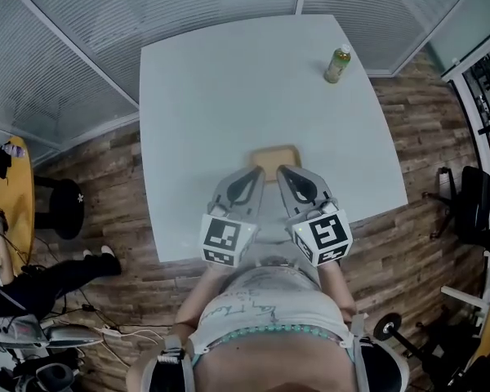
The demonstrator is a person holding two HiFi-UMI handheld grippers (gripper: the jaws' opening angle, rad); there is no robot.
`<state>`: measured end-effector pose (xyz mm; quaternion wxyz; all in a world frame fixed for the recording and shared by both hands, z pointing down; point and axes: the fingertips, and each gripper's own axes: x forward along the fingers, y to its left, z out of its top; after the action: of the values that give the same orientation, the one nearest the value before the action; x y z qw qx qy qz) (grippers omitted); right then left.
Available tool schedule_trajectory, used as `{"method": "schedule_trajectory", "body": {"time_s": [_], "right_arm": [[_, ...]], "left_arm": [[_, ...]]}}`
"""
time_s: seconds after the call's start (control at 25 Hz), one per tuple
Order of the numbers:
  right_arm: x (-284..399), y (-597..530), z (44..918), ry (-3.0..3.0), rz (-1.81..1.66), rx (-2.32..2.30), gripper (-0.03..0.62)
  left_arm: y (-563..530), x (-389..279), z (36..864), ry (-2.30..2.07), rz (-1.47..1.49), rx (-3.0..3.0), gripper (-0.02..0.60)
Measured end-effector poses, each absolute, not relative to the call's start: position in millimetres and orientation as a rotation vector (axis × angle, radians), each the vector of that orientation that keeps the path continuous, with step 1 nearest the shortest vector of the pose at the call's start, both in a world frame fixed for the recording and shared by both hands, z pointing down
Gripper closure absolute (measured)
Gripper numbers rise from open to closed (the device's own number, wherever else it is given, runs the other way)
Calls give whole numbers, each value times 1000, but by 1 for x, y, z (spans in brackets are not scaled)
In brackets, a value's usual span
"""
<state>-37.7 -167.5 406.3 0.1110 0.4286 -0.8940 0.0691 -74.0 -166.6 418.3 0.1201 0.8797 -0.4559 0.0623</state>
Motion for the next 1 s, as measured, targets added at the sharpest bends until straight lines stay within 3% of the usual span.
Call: {"method": "schedule_trajectory", "body": {"time_s": [0.4,1.0], "right_arm": [[-35,-181,413,-2619,212,1222,594],[-16,-196,431,-2589,269,1150,594]], "left_arm": [[-176,-68,427,-1298,172,2556,578],[-194,-80,503,-1334,269,2329,578]]}}
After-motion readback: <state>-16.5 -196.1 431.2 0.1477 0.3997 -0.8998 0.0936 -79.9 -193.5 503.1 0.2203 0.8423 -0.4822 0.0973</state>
